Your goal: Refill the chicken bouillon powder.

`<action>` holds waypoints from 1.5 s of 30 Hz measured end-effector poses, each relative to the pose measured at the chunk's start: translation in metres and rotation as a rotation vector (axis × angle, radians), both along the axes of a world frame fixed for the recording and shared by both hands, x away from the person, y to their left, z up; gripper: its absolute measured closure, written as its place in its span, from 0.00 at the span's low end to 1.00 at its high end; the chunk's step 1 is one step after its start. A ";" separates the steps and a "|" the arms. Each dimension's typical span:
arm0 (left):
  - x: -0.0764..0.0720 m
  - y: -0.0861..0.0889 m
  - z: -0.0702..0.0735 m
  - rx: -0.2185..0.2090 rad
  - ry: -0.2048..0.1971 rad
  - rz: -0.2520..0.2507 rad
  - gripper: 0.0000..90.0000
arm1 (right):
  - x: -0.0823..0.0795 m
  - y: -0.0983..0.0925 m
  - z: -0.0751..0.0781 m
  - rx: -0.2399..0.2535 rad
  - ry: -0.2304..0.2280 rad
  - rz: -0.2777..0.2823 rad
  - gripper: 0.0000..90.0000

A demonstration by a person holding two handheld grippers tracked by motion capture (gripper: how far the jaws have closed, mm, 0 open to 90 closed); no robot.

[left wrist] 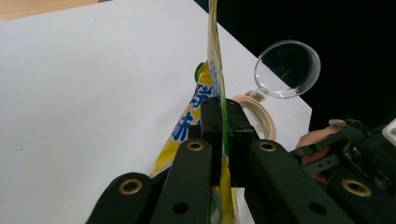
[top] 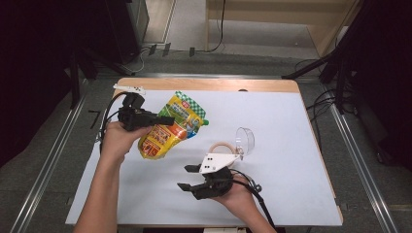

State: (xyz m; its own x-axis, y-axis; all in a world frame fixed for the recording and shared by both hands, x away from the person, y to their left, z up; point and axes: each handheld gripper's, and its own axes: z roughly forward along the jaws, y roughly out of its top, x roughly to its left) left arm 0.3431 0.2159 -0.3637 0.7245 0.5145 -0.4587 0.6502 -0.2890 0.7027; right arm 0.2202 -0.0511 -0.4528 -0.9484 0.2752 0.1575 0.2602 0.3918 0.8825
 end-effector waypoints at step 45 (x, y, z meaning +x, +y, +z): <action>0.009 0.005 -0.046 0.011 -0.030 0.114 0.98 | 0.003 -0.051 -0.010 -0.017 0.002 -0.017 0.51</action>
